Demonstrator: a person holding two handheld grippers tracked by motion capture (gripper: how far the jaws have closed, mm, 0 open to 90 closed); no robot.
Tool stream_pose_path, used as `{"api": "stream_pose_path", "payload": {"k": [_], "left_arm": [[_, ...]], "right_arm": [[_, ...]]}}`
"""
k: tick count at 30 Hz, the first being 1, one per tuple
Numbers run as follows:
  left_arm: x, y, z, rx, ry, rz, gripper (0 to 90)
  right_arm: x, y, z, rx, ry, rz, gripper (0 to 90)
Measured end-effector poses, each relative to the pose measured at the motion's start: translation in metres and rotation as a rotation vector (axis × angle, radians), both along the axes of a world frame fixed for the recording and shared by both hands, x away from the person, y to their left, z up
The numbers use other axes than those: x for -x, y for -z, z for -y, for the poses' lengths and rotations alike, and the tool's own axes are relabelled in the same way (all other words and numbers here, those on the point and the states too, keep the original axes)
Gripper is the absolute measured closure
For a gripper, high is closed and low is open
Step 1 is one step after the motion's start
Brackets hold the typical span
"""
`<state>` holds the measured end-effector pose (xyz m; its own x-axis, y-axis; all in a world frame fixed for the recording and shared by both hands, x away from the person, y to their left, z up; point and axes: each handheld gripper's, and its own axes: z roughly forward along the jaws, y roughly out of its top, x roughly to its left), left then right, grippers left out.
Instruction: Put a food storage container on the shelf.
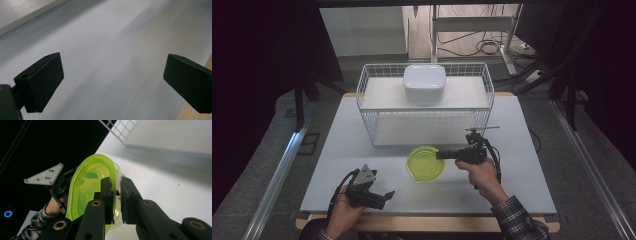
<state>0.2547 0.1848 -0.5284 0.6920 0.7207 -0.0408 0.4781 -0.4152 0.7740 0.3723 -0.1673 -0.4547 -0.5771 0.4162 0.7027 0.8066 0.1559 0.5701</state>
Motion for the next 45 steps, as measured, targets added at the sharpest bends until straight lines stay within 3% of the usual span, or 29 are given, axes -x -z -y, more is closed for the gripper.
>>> {"api": "stream_pose_path", "payload": {"k": [30,45], "left_arm": [[-0.001,0.001,-0.001,0.001,-0.004,-0.005,2.7],[-0.002,0.001,-0.002,0.004,-0.004,-0.010,2.7]], "right_arm": [[-0.026,-0.086,0.011,-0.081,0.074,0.110,81.2],[-0.037,-0.113,0.009,-0.096,0.091,0.130,81.2]]}}
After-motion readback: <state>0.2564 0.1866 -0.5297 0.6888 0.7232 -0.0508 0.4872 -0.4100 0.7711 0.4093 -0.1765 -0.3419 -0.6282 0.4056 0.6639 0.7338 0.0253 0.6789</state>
